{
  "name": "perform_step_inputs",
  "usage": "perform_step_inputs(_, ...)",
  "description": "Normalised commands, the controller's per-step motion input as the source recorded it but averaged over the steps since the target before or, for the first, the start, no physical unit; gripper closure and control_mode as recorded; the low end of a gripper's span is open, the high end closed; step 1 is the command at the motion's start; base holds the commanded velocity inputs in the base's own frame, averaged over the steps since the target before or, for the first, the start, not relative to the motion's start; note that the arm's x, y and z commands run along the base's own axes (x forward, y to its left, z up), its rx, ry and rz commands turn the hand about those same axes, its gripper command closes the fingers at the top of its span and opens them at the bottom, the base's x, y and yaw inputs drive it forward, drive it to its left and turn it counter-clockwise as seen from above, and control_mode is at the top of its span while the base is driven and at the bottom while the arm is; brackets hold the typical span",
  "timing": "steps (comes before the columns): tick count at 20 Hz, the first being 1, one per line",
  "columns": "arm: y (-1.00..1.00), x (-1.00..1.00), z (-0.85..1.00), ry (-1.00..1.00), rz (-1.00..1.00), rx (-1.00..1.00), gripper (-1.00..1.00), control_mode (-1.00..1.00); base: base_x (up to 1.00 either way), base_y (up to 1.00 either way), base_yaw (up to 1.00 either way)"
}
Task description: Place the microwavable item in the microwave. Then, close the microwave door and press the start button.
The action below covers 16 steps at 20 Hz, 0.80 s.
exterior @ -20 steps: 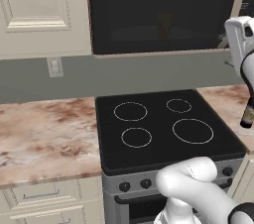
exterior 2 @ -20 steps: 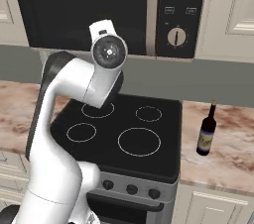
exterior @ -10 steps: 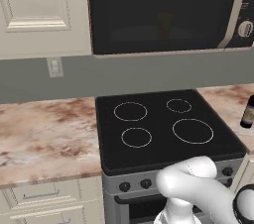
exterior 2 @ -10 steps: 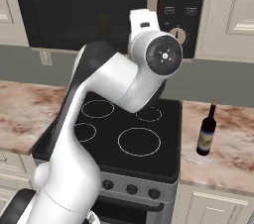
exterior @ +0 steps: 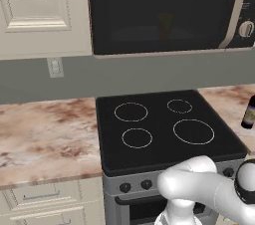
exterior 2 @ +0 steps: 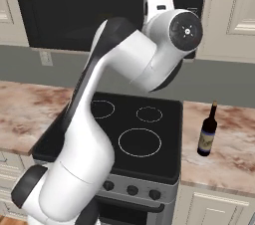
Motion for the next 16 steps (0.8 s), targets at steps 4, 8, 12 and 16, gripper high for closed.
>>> perform_step_inputs(4,0.00,0.47,-0.09,0.00,0.00,0.03,-1.00,-1.00,0.00,0.00,0.00)
perform_step_inputs(8,-0.20,0.32,0.00,0.00,0.00,0.04,-1.00,-1.00,0.00,0.00,0.00)
perform_step_inputs(12,-0.16,0.40,-0.01,0.00,0.00,0.03,-1.00,-1.00,0.00,0.00,0.00)
perform_step_inputs(16,-0.17,0.30,-0.01,0.00,0.00,0.03,-1.00,-1.00,0.00,0.00,0.00)
